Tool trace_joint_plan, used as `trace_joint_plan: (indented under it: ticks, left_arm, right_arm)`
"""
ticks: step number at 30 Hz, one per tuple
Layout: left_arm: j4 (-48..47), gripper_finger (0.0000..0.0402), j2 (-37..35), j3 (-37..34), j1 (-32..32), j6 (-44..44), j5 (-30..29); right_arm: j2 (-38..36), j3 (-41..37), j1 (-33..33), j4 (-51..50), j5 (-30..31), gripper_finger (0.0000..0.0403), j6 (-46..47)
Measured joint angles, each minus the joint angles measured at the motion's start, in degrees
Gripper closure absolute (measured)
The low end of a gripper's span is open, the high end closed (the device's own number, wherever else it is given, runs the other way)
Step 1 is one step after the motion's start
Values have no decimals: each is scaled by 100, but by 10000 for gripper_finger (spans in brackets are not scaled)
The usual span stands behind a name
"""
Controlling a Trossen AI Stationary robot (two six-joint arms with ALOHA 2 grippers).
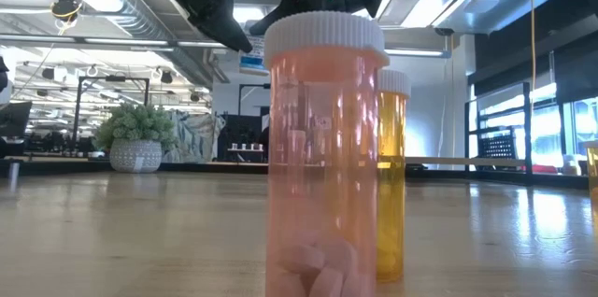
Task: Pick and place medicine bottles onto shelf by color
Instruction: Put the top right white pill bottle on the shelf
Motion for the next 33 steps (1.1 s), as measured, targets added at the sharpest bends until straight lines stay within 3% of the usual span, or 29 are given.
trace_joint_plan:
  ticks: [33]
  left_arm:
    - [4,236,-4,0,0,2,-22]
  right_arm:
    - [0,0,0,102,-44,230,-155]
